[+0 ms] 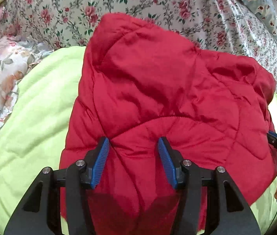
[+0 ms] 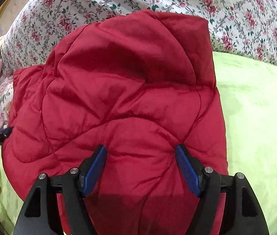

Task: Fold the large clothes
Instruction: 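Open both tools and press the folded coat flat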

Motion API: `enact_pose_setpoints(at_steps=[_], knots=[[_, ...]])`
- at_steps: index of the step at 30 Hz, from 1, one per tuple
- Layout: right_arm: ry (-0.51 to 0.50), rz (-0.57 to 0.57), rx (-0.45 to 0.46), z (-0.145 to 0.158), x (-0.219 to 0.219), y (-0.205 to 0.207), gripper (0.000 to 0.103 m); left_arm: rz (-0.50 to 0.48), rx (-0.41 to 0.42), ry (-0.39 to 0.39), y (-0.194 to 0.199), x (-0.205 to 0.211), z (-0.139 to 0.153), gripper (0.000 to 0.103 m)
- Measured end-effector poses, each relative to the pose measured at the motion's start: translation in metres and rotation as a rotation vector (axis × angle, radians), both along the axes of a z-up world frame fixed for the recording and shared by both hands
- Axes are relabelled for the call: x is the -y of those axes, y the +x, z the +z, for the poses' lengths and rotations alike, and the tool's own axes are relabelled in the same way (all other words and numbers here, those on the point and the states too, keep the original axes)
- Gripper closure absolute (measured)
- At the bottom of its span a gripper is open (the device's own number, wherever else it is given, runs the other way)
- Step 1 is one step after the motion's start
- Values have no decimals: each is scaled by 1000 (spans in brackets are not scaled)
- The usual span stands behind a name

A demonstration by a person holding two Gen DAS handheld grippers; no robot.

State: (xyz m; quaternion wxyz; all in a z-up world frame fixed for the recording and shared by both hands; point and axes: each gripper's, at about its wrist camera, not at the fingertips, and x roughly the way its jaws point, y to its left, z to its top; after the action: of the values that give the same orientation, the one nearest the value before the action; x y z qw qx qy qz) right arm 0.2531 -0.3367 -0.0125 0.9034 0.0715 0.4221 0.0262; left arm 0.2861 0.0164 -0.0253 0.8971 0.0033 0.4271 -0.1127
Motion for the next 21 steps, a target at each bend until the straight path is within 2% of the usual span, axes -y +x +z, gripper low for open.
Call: enact_pose_setpoints(at_steps=[5,10,18,21], knots=[[37,-13,-11,-9,6,5,29,18,-9,-21,14,0,-9,47],[36,-11,-5,-13,7,5,29,19,2,-3,16,1,-12,46],[42,-31,-3,-9,3,-16,29,18,13,-11,14,-2,-9,46],[52,-42,14,1,4,-27,29,12,23,-35,6,-8,-3,39]])
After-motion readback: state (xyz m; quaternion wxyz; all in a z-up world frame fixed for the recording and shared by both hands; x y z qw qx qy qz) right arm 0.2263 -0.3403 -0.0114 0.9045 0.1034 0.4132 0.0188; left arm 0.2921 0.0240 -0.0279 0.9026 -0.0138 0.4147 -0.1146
